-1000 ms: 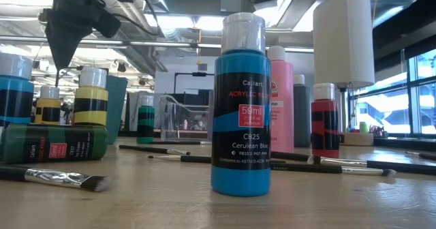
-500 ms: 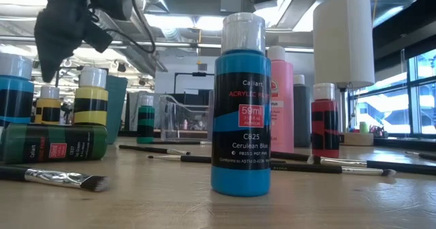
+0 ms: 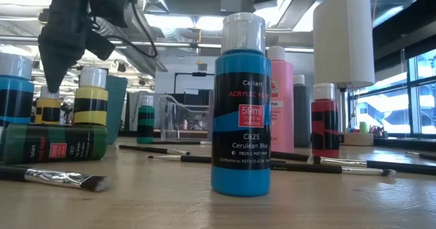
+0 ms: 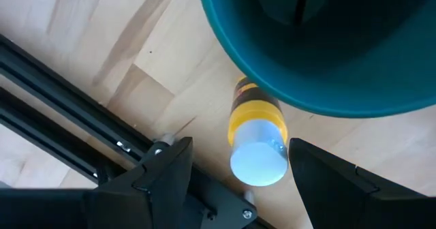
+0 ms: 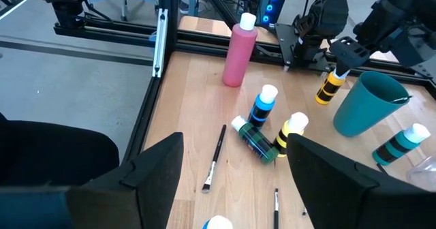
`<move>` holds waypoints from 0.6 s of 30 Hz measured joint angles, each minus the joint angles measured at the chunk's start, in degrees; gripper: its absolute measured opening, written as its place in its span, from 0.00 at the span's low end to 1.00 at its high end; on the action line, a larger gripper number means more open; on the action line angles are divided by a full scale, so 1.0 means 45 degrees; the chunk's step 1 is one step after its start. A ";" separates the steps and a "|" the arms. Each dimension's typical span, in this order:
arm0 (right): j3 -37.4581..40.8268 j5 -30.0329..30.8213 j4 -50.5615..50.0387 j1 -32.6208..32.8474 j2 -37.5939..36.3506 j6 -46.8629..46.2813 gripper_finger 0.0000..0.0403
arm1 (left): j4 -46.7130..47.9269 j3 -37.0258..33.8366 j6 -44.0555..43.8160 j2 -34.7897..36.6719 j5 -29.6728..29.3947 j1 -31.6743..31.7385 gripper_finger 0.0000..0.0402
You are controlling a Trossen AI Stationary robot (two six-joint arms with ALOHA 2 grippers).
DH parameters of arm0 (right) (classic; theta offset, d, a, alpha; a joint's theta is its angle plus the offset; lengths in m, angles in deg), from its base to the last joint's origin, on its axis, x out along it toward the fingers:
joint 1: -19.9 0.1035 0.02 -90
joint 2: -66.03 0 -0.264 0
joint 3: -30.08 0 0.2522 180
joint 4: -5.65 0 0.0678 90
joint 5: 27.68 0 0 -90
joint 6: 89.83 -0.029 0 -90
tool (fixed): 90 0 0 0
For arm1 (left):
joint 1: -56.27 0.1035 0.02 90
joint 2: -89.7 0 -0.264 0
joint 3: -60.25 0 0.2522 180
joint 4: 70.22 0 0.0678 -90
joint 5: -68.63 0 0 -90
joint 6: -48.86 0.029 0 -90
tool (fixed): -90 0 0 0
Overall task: Pick & Place Paint Supplies
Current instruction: Put the yellow paint bottle into the transparent bin
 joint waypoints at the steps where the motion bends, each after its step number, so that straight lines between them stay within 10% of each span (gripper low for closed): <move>1: 0.0000 0.0000 0.0000 0.0002 0.0000 0.0000 0.65 | 0.0000 0.0000 0.0000 0.0000 0.0011 0.0000 0.60; 18: 0.0000 0.0002 0.0000 0.0002 0.0000 -0.0034 0.65 | -0.0034 0.0000 -0.0019 0.0000 0.0185 0.0000 0.60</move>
